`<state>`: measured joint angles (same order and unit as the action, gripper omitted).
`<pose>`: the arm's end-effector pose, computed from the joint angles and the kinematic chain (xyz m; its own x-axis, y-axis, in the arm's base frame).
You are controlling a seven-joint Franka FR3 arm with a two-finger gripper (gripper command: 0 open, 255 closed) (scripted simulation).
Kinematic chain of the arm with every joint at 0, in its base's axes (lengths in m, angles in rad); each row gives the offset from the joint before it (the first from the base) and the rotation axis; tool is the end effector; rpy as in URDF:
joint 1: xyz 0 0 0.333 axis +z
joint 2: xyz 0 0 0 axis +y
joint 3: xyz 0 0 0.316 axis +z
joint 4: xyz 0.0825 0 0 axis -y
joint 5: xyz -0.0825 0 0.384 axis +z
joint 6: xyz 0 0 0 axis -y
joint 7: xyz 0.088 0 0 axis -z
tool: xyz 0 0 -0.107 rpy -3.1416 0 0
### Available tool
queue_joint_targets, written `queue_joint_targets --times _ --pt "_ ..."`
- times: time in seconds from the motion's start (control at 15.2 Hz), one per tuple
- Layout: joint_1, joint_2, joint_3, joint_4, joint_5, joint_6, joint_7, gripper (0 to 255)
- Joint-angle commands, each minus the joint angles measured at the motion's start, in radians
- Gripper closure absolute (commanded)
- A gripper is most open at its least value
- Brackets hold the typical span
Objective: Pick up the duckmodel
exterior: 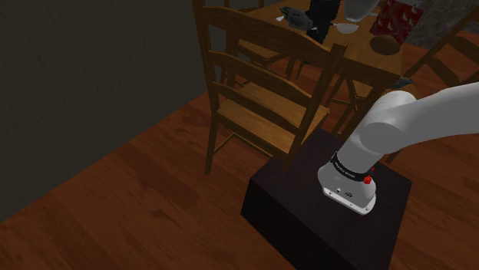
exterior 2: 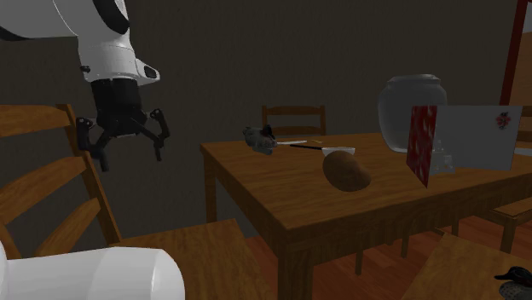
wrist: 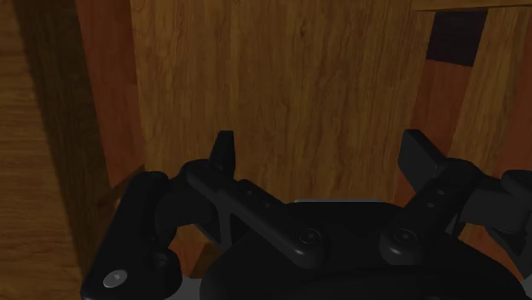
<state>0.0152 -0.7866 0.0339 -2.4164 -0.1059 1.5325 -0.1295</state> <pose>0.3001 0.0055 0.5600 0.9806 0.1602 -0.1130 0.1731 -0.9781 0.1157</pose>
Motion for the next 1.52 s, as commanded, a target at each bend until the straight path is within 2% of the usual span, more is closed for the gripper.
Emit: queue_joint_targets --times 0.0,0.4,0.73,1.12,1.45 --pt "0.0 0.0 0.0 0.0 0.0 0.0 0.0 0" --pt "-0.037 0.172 -0.097 0.136 -0.06 0.062 -0.106 0" --pt "-0.057 0.326 -0.17 0.279 -0.081 0.096 -0.194 0" --pt "-0.076 0.526 -0.249 0.49 -0.069 0.111 -0.306 0" --pt "-0.098 0.71 -0.308 0.706 -0.025 0.095 -0.406 0"
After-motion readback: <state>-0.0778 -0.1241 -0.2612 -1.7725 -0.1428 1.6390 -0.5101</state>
